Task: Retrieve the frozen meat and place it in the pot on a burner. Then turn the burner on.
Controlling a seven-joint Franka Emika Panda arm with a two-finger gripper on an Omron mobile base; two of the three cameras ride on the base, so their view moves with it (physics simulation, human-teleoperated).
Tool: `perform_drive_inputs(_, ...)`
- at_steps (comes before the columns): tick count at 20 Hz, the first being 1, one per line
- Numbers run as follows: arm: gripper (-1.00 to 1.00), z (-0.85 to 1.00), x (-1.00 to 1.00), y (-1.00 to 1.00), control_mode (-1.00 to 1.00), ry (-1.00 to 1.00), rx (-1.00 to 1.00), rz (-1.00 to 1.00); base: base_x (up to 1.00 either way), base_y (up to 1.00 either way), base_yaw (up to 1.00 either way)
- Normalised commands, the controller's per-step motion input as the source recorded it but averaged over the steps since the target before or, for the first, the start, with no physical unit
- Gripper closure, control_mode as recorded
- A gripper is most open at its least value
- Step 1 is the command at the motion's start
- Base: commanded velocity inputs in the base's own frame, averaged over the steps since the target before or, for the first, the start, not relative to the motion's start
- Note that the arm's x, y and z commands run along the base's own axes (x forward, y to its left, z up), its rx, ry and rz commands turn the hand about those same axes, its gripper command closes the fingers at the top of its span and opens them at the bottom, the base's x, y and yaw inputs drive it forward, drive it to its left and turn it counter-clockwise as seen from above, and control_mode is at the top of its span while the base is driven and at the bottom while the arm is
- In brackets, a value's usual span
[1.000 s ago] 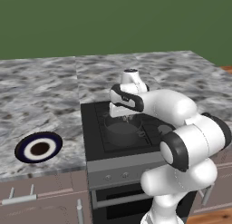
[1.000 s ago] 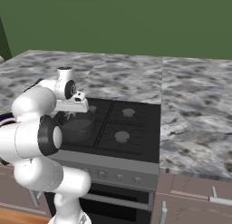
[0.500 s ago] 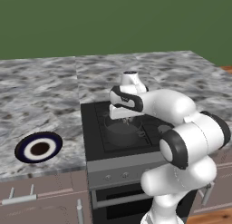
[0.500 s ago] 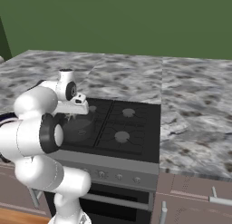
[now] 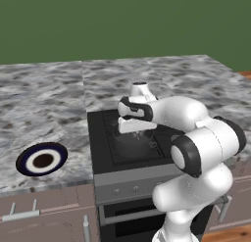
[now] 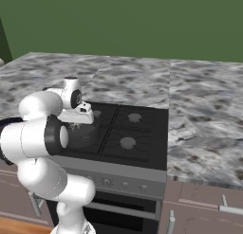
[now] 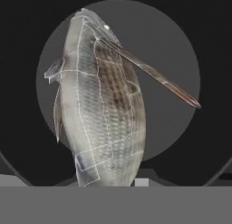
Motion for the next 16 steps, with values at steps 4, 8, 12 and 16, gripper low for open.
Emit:
perform_drive_inputs(4,1.0,-0.31,0.0,0.0,-1.0,0.05,0.0,0.0,0.0,0.0,0.0)
perform_drive_inputs(8,1.0,-0.21,0.0,0.0,-1.0,0.02,0.0,0.0,0.0,0.0,0.0)
perform_drive_inputs(12,1.0,0.0,0.0,0.0,-1.0,0.0,0.0,0.0,0.0,0.0,0.0)
perform_drive_inputs(16,1.0,0.0,0.0,0.0,-1.0,0.0,0.0,0.0,0.0,0.0,0.0)
